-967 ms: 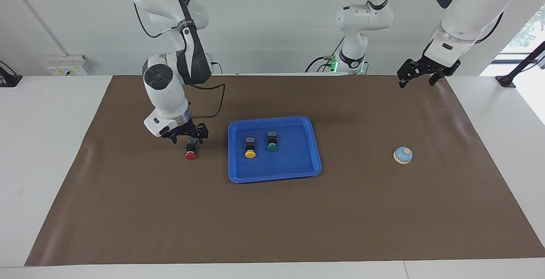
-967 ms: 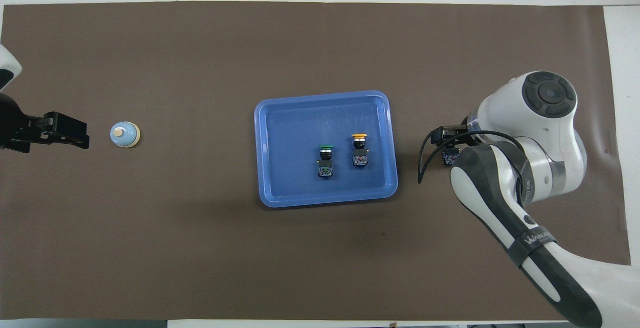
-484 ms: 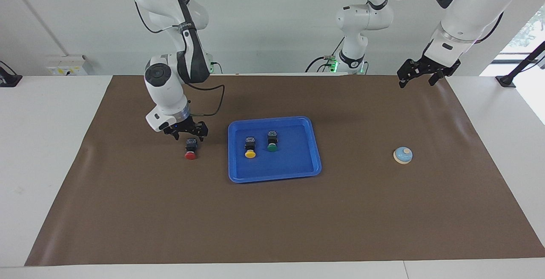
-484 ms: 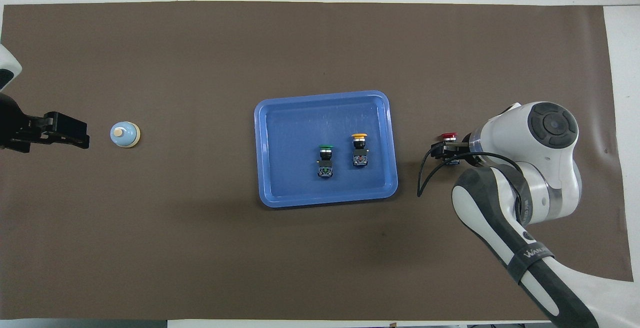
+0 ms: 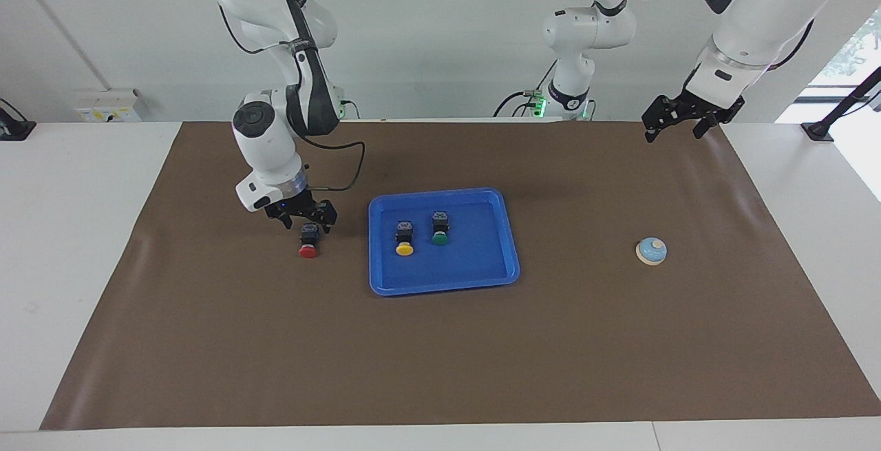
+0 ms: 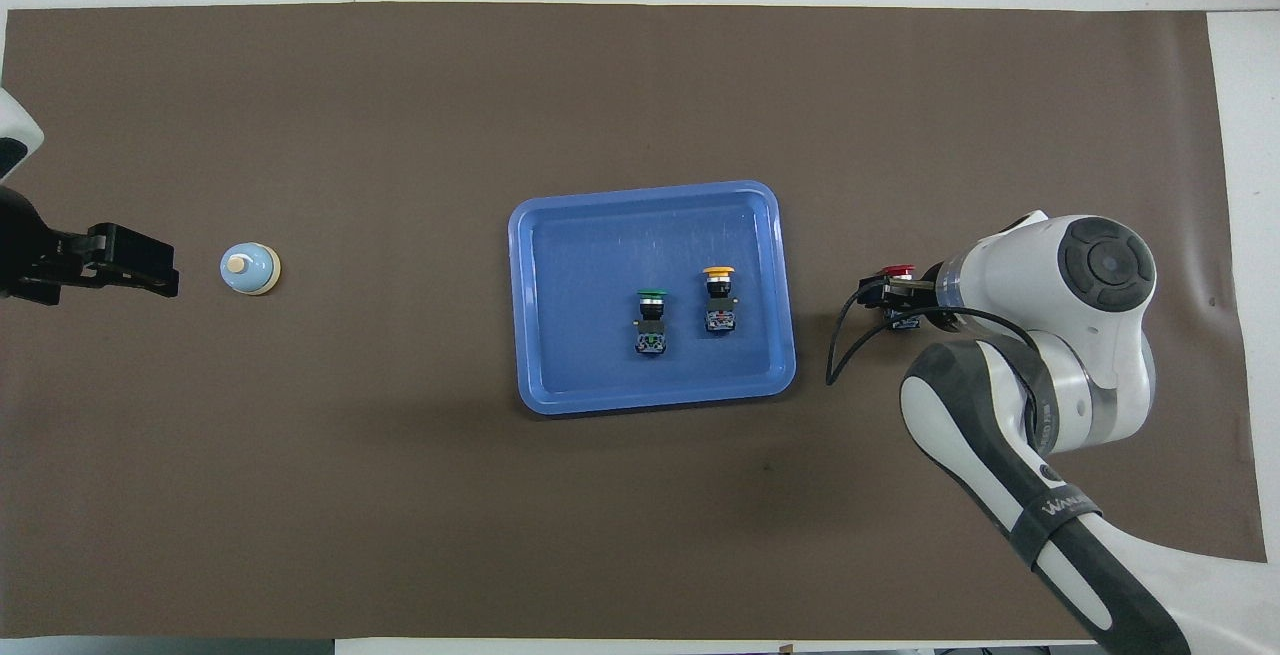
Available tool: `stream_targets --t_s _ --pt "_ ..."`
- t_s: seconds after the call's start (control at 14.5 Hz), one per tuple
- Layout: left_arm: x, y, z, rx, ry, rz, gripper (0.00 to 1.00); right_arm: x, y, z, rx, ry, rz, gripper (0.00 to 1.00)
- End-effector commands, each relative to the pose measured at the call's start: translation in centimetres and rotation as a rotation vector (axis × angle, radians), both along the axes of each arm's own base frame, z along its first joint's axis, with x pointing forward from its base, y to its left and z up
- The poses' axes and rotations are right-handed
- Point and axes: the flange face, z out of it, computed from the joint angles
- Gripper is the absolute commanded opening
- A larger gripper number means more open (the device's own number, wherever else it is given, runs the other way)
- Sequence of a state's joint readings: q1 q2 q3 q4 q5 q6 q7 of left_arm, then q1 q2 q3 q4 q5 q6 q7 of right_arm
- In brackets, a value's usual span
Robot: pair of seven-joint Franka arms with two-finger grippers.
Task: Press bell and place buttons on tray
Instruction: 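Grasp the red button with the right gripper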
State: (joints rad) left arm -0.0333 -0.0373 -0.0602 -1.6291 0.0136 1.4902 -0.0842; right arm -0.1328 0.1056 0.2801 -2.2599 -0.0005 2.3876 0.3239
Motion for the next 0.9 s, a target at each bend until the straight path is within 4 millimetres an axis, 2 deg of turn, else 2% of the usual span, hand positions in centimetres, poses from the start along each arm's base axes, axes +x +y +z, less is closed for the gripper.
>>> stream_targets --t_s 0.0,0.48,0.83 --pt "-0.4 0.2 0.3 0.0 0.006 0.003 1.0 -0.1 0.3 -1.2 0.015 -0.003 -0.002 1.0" --pt "-0.4 0.1 0.3 0.0 0.006 0.002 1.0 -0.2 0.4 -2.7 0.021 -0.002 0.053 1.0" --pt "-0.4 0.2 0.3 0.0 0.006 0.003 1.0 -0.7 -0.4 -3.4 0.018 -0.003 0.16 1.0"
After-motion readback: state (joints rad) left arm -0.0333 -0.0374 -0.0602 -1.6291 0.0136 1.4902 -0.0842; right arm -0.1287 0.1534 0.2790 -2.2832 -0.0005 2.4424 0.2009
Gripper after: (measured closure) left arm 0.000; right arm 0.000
